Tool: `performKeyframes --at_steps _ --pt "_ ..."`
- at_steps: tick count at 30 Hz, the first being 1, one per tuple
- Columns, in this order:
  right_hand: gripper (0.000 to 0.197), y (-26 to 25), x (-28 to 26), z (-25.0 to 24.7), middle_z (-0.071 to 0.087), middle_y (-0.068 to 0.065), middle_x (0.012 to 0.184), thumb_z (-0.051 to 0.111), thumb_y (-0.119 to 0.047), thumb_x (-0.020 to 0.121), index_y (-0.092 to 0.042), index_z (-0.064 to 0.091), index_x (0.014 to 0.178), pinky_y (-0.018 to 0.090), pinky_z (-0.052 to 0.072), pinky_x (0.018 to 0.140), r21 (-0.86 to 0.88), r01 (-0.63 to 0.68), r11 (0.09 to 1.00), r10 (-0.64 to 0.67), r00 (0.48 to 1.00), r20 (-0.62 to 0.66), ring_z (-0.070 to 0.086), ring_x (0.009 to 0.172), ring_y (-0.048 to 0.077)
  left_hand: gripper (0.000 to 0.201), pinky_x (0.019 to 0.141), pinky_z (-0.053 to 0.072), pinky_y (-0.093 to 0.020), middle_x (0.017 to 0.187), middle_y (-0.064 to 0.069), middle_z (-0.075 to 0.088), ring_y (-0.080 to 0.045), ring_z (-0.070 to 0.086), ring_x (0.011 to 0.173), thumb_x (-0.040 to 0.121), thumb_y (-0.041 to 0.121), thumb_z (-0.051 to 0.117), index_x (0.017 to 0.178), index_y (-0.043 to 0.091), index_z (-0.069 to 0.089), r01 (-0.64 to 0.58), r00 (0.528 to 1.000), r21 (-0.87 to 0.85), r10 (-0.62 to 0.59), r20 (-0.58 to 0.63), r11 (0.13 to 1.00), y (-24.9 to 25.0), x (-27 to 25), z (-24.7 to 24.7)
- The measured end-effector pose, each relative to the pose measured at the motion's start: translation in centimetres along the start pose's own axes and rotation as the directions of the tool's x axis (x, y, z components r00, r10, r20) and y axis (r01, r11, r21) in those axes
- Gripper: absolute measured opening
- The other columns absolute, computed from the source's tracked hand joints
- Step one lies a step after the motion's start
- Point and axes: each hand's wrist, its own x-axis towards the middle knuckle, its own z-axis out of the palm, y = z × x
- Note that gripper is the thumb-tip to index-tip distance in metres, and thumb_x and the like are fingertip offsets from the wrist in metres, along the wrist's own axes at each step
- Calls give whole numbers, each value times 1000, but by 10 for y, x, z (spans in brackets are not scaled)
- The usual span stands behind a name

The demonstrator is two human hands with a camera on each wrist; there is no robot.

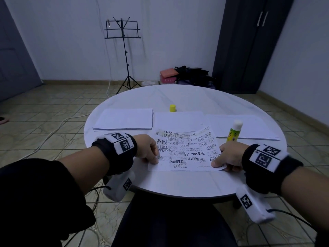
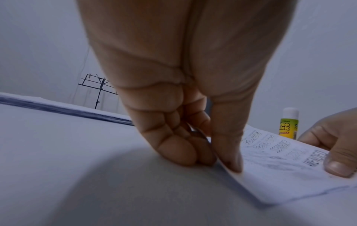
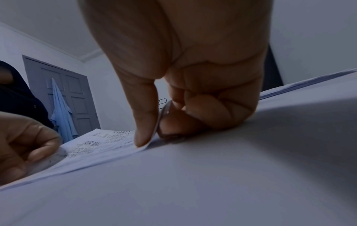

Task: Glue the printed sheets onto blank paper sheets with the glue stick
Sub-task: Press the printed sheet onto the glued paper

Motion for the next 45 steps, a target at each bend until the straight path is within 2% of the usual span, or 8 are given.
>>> performKeyframes --at_steps 6,11,20,24,26,29,37,45 --pt "30 -3 -5 0 57 10 63 79 -21 74 -7 53 79 23 37 43 -40 -19 999 17 999 -52 47 49 21 24 47 40 -6 66 11 58 -2 51 49 77 16 77 68 24 56 9 1000 32 -9 2 999 1 0 1" --pt "76 2 -15 -10 46 -4 82 81 -20 73 -19 38 135 21 34 44 -90 -7 996 1 998 -67 43 58 10 17 45 40 -4 66 11 58 -2 52 50 78 20 76 74 24 60 15 1000 113 -17 21 994 3 3 -1" --pt "65 4 -17 -16 45 -10 74 79 -20 75 -30 51 132 15 29 45 -187 25 982 -28 1000 -13 41 59 3 25 45 40 -13 71 8 57 -2 51 46 81 27 73 106 24 68 27 992 428 -76 98 903 27 -1 -22" --pt "63 -1 -13 -14 47 -8 71 80 -18 73 -24 52 130 17 33 46 -253 36 967 -42 999 -17 43 57 6 19 53 39 -16 55 8 54 -14 53 66 81 34 72 77 18 65 -12 999 520 -16 50 854 58 20 -17" --pt "62 -5 -14 -14 44 -9 69 79 -19 74 -23 52 130 16 33 44 -291 38 956 -45 999 -17 41 56 6 38 74 47 -23 85 0 67 -22 61 89 80 52 67 92 16 67 -81 996 555 52 68 828 84 24 -4" --pt "61 -8 -18 -14 41 -11 71 78 -23 75 -23 51 129 10 32 32 -363 54 930 -67 997 -25 40 55 3 91 107 32 -37 148 -2 37 -23 38 135 77 63 64 149 21 27 -204 979 565 160 127 800 123 18 22" --pt "63 -2 -15 -15 45 -2 101 79 -25 74 -24 50 130 22 40 76 -374 67 925 -76 997 -8 48 90 16 78 88 35 -25 137 -3 47 -21 50 118 70 51 77 133 22 42 -214 972 535 122 202 817 84 29 17" --pt "54 -8 -18 -14 50 -10 84 75 -22 77 -20 53 127 15 37 54 -466 105 878 -110 994 16 48 70 7 109 112 29 -34 146 -1 34 -21 35 136 61 53 82 147 14 26 -116 983 612 1 186 782 15 11 -13"
